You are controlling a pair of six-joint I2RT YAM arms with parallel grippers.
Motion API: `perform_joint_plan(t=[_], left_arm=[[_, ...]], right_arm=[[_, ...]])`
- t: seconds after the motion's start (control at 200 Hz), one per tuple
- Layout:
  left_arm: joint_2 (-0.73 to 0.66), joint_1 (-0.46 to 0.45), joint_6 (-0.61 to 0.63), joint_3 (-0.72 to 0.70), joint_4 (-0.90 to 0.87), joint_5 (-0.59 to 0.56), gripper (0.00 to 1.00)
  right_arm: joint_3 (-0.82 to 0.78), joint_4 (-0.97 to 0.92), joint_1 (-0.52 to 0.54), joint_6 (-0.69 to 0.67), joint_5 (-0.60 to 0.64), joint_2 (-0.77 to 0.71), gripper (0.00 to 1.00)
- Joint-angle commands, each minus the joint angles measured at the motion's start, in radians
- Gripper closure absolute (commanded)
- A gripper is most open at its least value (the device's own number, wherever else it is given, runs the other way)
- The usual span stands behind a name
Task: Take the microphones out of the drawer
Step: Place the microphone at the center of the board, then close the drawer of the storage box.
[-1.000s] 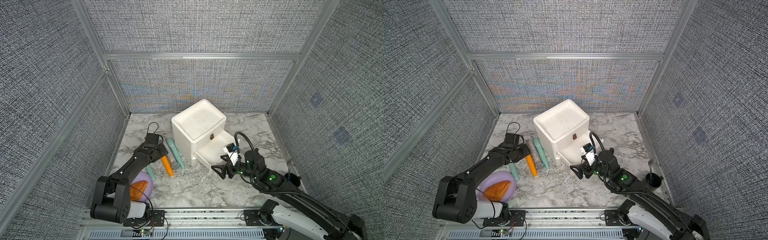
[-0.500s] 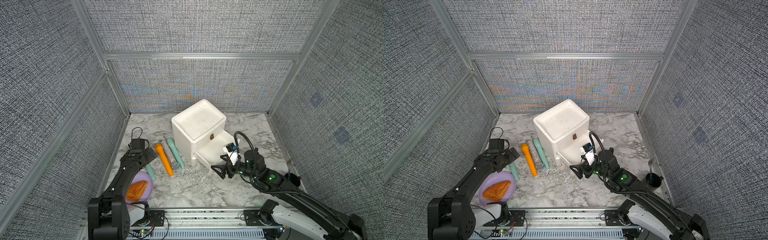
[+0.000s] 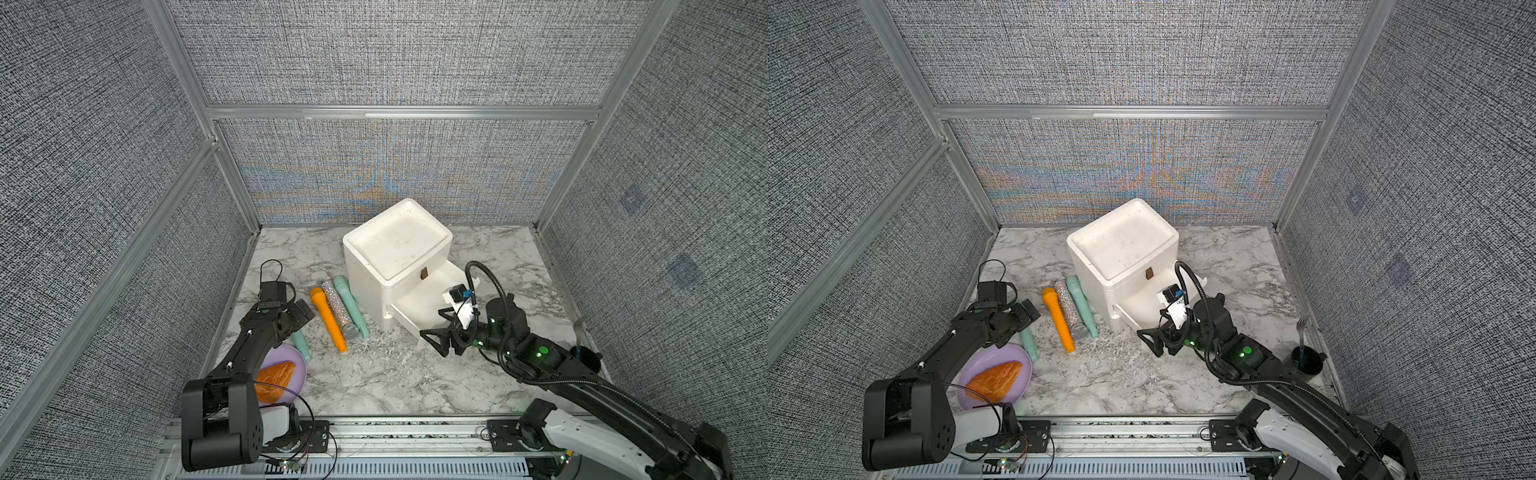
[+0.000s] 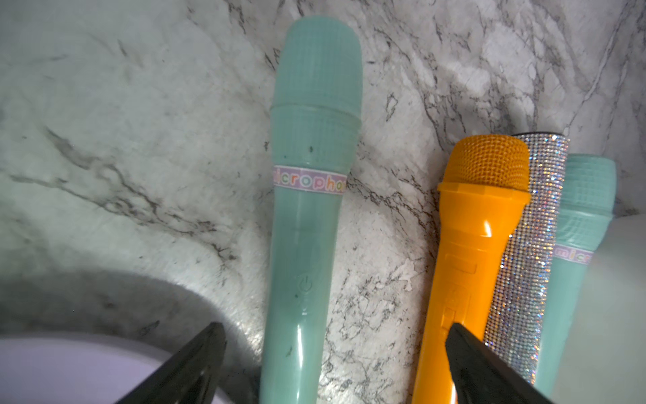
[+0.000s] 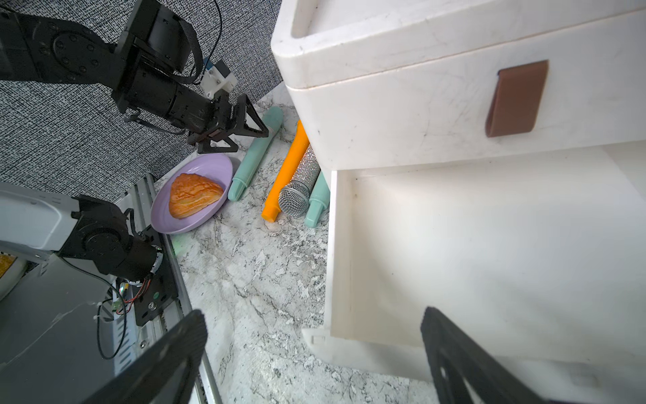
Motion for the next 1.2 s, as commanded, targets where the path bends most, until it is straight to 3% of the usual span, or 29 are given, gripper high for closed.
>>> perform_joint_plan(t=[0.0, 0.275, 0.631, 0.861, 1.196], left_arm=[[0.016, 0.001, 0.007, -0.005, 0.092, 0.077, 0.00], [0.030, 0.001, 0.011, -0.004, 0.163, 0.202, 0.00], [0.005, 0.001, 0.030, 0.001, 0.125, 0.178, 0.00], [0.033, 0.001, 0.029, 0.003, 0.148, 0.208, 0.00], [-0.032, 0.002, 0.026, 0.017, 0.113, 0.232, 0.00]], right_arm=[[0.009, 0.007, 0.002, -0.004, 0.009, 0.004, 0.02], [0.015, 0.031, 0.004, 0.000, 0.001, 0.031, 0.02], [0.014, 0.030, 0.010, 0.001, 0.012, 0.039, 0.02], [0.025, -0.028, -0.003, 0.067, 0.168, 0.028, 0.02], [-0.038, -0.082, -0.270, 0.157, 0.156, -0.099, 0.02]])
